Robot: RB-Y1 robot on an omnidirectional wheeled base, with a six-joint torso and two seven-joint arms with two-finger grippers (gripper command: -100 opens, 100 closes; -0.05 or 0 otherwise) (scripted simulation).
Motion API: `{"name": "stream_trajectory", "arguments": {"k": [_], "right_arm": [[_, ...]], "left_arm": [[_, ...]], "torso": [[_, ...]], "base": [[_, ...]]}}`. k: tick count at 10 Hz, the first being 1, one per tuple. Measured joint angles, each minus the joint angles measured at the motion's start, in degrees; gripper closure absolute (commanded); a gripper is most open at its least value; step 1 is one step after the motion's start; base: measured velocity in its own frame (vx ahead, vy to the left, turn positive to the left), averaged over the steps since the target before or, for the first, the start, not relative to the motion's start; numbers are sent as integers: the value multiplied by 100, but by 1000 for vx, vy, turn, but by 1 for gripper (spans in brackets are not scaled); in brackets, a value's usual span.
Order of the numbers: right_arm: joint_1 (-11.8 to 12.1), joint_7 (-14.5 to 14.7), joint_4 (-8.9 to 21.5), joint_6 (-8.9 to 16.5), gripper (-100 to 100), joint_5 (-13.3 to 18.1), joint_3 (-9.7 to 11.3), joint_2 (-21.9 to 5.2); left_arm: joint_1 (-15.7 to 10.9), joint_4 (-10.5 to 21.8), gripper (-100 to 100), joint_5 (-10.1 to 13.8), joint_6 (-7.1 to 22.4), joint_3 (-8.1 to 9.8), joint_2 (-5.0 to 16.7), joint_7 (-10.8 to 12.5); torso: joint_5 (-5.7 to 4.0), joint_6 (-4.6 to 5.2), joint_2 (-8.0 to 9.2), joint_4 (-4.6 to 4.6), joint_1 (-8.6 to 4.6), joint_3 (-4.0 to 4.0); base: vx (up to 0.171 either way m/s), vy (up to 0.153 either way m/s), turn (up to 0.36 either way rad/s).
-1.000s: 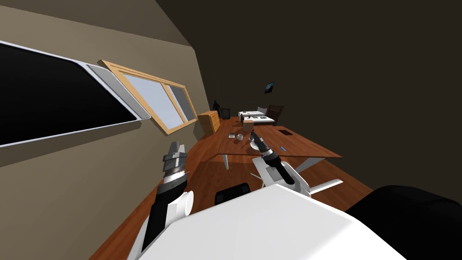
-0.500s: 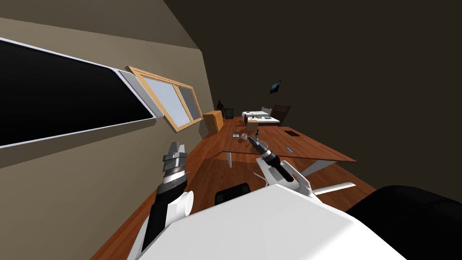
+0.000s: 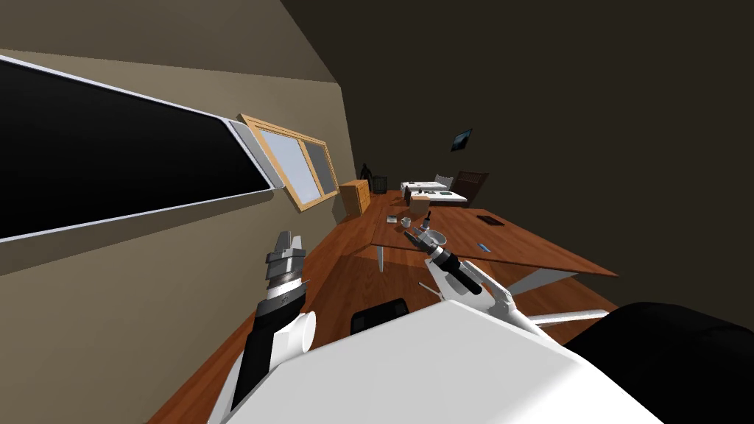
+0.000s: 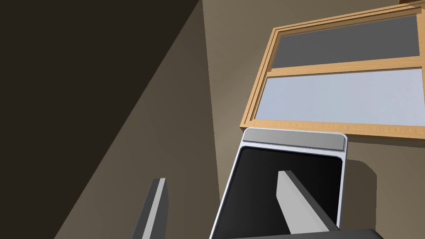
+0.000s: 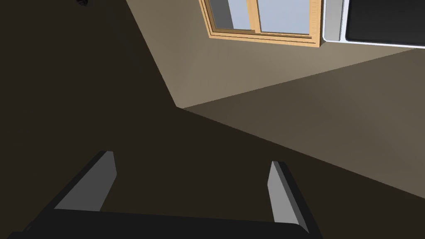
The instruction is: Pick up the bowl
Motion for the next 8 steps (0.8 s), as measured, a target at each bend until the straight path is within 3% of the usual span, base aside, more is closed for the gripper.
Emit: {"name": "stream_trajectory", "arguments": {"k": [4,8], "right_arm": [[23,371,516,-100,-100,402,4,-343],[-168,646,1253,-102,-100,792,-6,-790]], "left_arm": [[0,0,0,0,0,0,0,0],[0,0,0,0,0,0,0,0]], "torso": [[-1,1,-3,-1,-3,-2],[-1,1,-2,0,-5,-1]], "base": [[-5,57,108],[-9,52,108]]}}
